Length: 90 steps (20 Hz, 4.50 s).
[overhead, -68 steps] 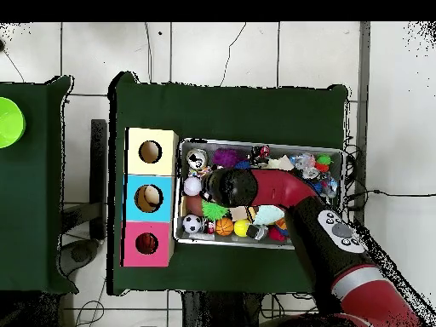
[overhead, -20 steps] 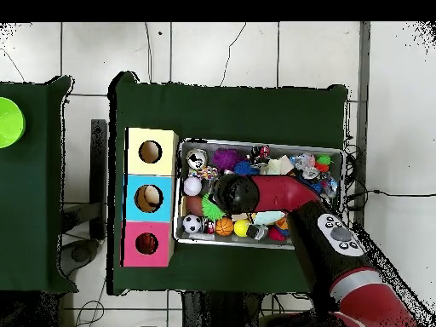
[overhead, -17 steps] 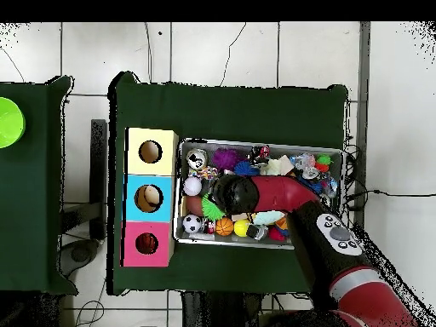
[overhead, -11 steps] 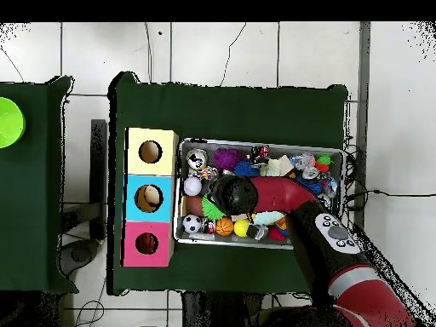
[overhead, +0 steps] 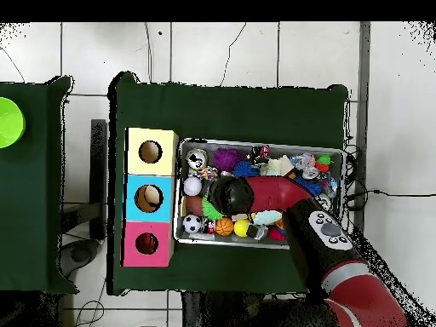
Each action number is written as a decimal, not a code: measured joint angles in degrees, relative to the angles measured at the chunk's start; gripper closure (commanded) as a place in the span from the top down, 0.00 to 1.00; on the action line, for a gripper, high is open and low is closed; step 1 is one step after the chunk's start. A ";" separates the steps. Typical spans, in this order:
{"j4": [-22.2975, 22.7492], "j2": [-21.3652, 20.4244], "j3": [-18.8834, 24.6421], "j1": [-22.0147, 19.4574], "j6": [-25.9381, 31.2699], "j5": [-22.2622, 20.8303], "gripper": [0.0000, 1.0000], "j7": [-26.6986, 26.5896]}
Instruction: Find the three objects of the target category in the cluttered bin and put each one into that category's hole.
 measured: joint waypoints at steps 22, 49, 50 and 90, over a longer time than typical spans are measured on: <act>-1.44 0.29 -4.81 3.32 -0.40 -1.28 0.00 0.01; 4.95 -10.33 -4.64 4.77 -0.28 7.17 0.00 0.01; 5.12 -10.71 -4.64 5.01 -0.25 7.45 0.00 0.01; 19.06 -22.50 -5.98 9.60 3.51 10.82 0.00 0.01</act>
